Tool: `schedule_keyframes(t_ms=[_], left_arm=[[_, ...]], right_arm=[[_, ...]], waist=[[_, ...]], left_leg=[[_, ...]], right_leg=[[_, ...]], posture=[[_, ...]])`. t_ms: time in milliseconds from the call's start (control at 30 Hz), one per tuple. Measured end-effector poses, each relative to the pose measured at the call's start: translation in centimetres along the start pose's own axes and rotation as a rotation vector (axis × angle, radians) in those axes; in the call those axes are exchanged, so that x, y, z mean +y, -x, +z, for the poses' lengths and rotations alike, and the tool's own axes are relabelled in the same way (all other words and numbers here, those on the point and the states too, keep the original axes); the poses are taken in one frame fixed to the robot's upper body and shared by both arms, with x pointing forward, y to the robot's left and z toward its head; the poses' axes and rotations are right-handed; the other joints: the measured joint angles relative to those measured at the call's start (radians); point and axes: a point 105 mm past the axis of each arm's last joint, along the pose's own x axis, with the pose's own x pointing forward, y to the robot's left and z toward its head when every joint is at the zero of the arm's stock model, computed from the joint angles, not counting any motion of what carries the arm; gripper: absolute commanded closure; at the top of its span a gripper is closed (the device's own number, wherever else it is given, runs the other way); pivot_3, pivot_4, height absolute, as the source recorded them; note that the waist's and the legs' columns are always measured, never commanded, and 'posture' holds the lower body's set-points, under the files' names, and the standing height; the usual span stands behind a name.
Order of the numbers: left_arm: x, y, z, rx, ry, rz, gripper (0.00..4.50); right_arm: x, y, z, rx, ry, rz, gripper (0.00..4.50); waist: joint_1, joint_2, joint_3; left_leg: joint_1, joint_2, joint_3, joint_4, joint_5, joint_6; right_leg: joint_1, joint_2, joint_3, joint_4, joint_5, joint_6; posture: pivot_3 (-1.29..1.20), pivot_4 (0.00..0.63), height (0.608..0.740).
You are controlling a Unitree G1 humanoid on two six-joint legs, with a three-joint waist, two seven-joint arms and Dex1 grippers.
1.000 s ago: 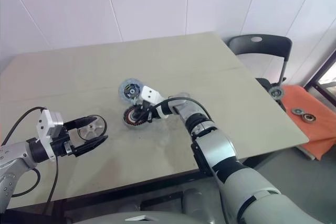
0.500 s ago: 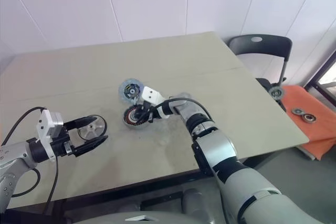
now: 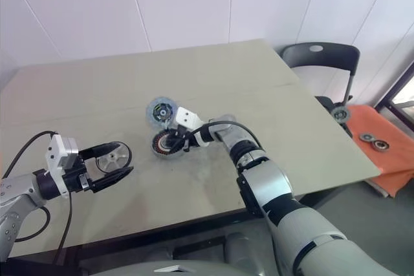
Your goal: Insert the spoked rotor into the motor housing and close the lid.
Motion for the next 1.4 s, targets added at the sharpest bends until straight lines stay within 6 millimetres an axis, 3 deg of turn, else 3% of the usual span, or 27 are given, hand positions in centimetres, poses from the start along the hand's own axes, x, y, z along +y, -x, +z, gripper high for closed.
schedule_keyframes(t_ms=[100, 533, 1000, 1200, 1400], left_arm=[[0.0, 0.0, 0.0, 0.0, 0.0, 0.0, 0.0], [0.0, -0.1, 0.1, -0.003, -0.001, 0.003, 0.0], [0.3, -0.1, -0.1, -0.003, 0.007, 0.003, 0.0], [0.4, -0.1, -0.2, -0.002, 0.011, 0.003, 0.0], [0.4, -0.3, 0.0, -0.004, 0.002, 0.003, 0.0]], right_arm=[[0.0, 0.0, 0.0, -0.001, -0.002, 0.002, 2.54], [0.1, -0.1, -0.2, 0.0, 0.002, -0.002, 2.54], [-0.1, 1.0, 0.3, -0.089, -0.154, 0.031, 2.54], [-0.3, 1.7, 0.0, -0.093, -0.174, 0.034, 4.49], [0.1, 1.6, -0.1, -0.081, -0.169, 0.066, 4.49]], waist=[[0.0, 0.0, 0.0], [0.0, 0.0, 0.0], [0.0, 0.0, 0.0], [0.0, 0.0, 0.0], [0.0, 0.0, 0.0]], left_leg=[[0.0, 0.0, 0.0, 0.0, 0.0, 0.0], [0.0, 0.0, 0.0, 0.0, 0.0, 0.0], [0.0, 0.0, 0.0, 0.0, 0.0, 0.0], [0.0, 0.0, 0.0, 0.0, 0.0, 0.0], [0.0, 0.0, 0.0, 0.0, 0.0, 0.0]], right_leg=[[0.0, 0.0, 0.0, 0.0, 0.0, 0.0], [0.0, 0.0, 0.0, 0.0, 0.0, 0.0], [0.0, 0.0, 0.0, 0.0, 0.0, 0.0], [0.0, 0.0, 0.0, 0.0, 0.0, 0.0], [0.0, 0.0, 0.0, 0.0, 0.0, 0.0]], posture=[[0.0, 0.0, 0.74], [0.0, 0.0, 0.74], [0.0, 0.0, 0.74], [0.0, 0.0, 0.74], [0.0, 0.0, 0.74]])
